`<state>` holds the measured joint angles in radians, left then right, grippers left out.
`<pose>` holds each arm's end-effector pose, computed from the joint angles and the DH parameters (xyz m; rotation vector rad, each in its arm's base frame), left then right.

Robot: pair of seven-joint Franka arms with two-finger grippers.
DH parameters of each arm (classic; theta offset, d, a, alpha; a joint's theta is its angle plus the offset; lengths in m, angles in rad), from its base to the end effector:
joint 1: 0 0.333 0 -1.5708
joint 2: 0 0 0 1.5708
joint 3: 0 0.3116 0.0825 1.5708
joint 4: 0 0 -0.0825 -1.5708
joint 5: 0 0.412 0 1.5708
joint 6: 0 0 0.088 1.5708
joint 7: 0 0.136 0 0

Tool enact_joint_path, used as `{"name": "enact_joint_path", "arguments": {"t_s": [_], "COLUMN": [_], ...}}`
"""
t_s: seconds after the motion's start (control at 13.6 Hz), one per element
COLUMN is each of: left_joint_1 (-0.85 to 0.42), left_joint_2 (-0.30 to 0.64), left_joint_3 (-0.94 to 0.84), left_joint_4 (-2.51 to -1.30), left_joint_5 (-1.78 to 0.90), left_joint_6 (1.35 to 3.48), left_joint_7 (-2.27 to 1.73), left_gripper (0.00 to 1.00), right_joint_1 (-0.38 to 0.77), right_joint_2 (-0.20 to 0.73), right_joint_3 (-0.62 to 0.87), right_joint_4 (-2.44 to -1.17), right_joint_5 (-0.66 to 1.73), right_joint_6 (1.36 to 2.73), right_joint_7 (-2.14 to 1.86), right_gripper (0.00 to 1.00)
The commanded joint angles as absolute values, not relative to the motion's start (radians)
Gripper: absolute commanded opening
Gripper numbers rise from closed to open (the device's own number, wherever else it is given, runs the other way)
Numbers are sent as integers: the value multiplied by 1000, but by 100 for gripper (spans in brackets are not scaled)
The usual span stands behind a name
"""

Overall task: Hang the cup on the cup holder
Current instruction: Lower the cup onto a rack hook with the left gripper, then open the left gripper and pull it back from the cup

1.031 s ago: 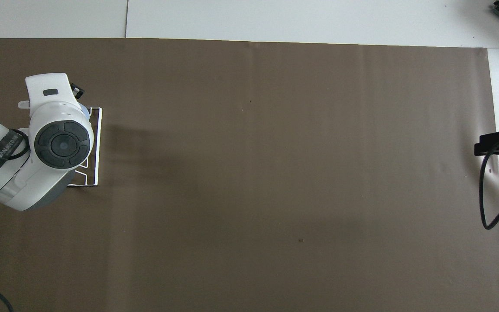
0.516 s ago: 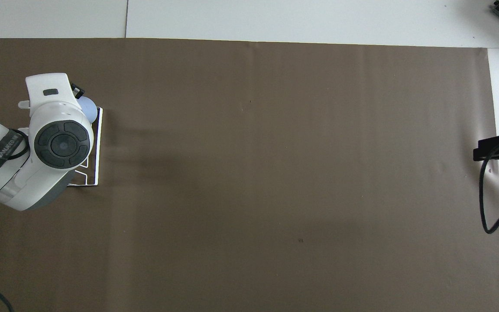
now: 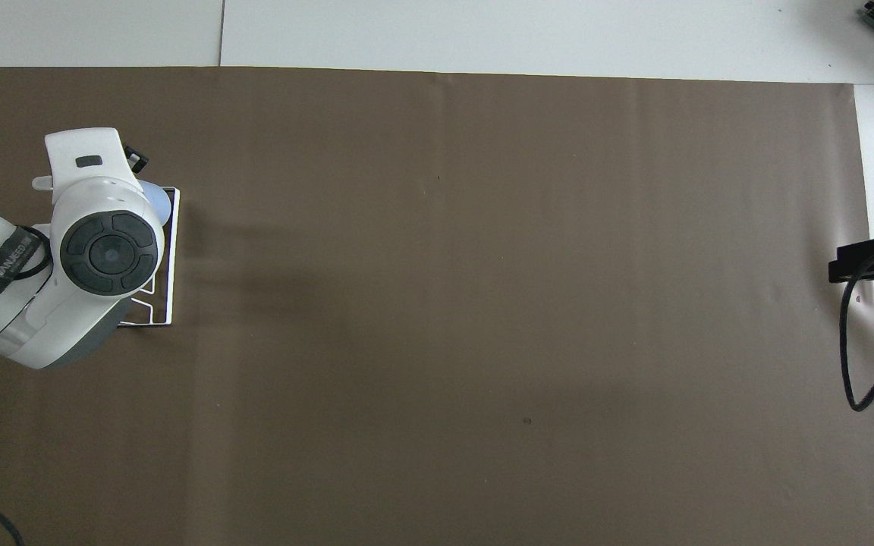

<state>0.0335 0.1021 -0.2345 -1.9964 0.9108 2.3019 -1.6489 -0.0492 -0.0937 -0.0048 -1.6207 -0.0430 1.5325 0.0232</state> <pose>0.6275 -0.0912 0.3981 -2.4456 -1.1673 -0.9670 0.5486 -0.0358 0.6160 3.0966 -0.1223 0.0075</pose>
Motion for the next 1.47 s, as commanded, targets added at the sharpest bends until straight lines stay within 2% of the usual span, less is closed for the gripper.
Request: {"name": "enact_joint_path", "arguments": {"t_s": [0.0, 0.29, 0.52, 0.81, 1.1, 1.25, 1.4], "left_joint_1": [28, -1, 2, 9, 14, -58, -69], "left_joint_2": [71, -27, -96, -94, -98, -100, -100], "left_joint_3": [-247, -255, -250, -247, -226, -123, -49], "left_joint_4": [-1982, -1980, -1971, -1847, -1790, -1751, -1697], "left_joint_5": [920, 787, 576, 346, 235, 195, 68], "left_joint_6": [2269, 2237, 2217, 2041, 1903, 1815, 1740], "left_joint_7": [-1621, -1550, -1352, -1081, -693, -505, -294], "left_gripper": [100, 100, 100, 100, 100, 100, 100], "right_joint_1": [-55, -54, -52, -52, -51, -51, -51], "right_joint_2": [-100, -97, -86, -94, -100, -100, -100], "right_joint_3": [-2, -2, -2, -2, 8, 8, 6], "right_joint_4": [-1615, -1612, -1598, -1601, -1600, -1601, -1601], "right_joint_5": [-32, -26, -25, -25, -26, -25, -22], "right_joint_6": [1513, 1511, 1517, 1502, 1473, 1474, 1477], "right_joint_7": [-2, 41, 61, 61, 3, -2, -3], "right_gripper": [100, 100, 100, 100, 100, 100, 100]}}
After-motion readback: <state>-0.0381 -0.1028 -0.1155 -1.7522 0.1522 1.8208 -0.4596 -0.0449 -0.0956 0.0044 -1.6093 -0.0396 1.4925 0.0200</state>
